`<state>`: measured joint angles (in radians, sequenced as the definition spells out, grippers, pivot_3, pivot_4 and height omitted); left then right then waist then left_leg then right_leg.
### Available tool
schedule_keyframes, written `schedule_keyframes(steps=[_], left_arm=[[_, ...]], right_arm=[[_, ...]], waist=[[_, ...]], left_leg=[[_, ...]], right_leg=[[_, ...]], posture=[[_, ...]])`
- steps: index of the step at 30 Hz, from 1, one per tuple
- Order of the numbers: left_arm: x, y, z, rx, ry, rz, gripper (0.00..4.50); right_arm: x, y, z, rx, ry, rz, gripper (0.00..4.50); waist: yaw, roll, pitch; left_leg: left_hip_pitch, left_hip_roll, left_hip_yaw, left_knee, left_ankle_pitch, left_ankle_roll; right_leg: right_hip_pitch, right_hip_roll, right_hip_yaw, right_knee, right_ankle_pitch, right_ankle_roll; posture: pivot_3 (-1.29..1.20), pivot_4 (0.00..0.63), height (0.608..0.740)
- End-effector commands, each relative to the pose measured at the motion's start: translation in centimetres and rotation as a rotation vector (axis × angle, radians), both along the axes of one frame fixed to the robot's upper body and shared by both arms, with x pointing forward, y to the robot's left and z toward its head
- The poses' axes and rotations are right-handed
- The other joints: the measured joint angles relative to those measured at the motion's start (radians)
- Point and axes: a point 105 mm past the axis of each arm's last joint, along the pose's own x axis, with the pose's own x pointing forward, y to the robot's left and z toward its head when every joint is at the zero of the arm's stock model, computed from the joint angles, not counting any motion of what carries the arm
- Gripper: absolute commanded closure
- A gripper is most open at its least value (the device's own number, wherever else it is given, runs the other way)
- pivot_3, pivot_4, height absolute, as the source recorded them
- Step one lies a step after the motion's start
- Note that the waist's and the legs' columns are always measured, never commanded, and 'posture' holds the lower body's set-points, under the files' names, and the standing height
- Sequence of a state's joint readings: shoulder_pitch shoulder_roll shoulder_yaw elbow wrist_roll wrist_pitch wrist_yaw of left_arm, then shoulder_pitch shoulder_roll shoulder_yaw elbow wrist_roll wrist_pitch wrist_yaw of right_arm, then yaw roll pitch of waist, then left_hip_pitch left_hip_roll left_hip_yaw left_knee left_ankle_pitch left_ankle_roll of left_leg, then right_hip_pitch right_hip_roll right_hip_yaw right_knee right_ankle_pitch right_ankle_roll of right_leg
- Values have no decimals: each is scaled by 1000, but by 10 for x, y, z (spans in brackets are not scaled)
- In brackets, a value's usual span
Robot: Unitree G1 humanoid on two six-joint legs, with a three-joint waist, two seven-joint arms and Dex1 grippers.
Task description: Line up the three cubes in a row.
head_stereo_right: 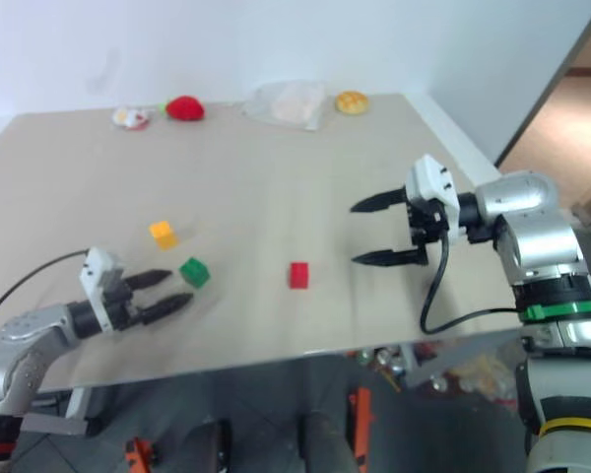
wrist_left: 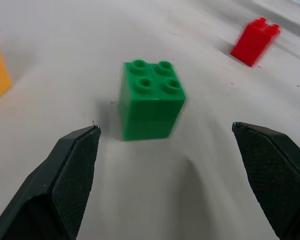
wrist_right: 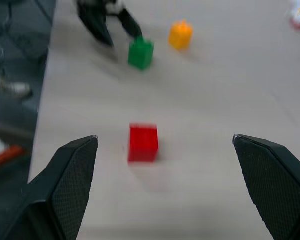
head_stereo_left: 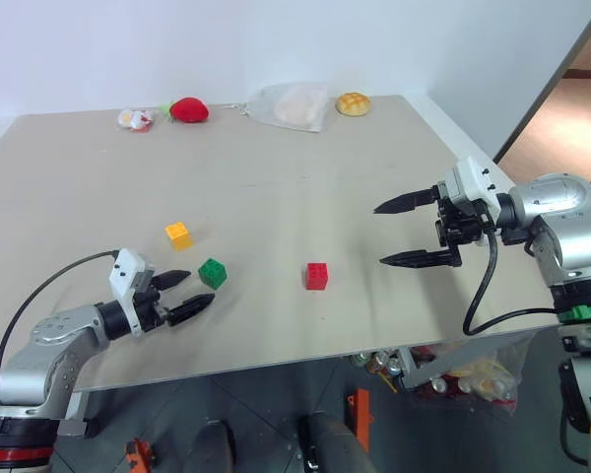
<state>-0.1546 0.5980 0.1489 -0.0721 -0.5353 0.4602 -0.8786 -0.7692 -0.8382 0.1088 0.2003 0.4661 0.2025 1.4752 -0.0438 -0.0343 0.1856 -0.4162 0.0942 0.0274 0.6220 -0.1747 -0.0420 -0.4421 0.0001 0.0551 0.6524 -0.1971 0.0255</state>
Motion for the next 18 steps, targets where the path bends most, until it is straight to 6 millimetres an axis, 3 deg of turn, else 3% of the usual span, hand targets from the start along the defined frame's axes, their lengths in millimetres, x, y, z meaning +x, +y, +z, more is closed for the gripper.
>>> schedule_keyframes(steps=[1,7,10,16,18], left_arm=[[11,-3,8,1,-43,1,123],[18,-17,1,-6,-41,-22,123],[14,-28,-3,-32,-31,-78,907],[13,-40,-9,-13,-22,-140,2960],[16,-42,-7,-11,-27,-140,3171]], right_arm=[[-12,13,14,86,-33,1,12],[-21,21,3,154,-3,-71,12],[-22,21,2,191,6,-109,0],[-21,18,5,218,6,-156,0],[-21,16,4,219,4,-170,0]], waist=[[0,0,0],[0,0,0],[0,0,0],[0,0,0],[0,0,0]], left_leg=[[0,0,0,1,0,0],[-2,-1,0,3,0,0],[-2,-1,0,3,0,0],[-2,-1,0,3,0,0],[-2,-1,0,3,0,0]], right_leg=[[0,0,1,0,0,1],[0,-1,2,0,1,2],[0,-1,2,0,1,2],[0,-1,2,0,1,2],[0,-1,2,0,1,2]], posture=[[0,150,740],[0,150,740],[0,150,740],[0,150,740],[0,150,740]])
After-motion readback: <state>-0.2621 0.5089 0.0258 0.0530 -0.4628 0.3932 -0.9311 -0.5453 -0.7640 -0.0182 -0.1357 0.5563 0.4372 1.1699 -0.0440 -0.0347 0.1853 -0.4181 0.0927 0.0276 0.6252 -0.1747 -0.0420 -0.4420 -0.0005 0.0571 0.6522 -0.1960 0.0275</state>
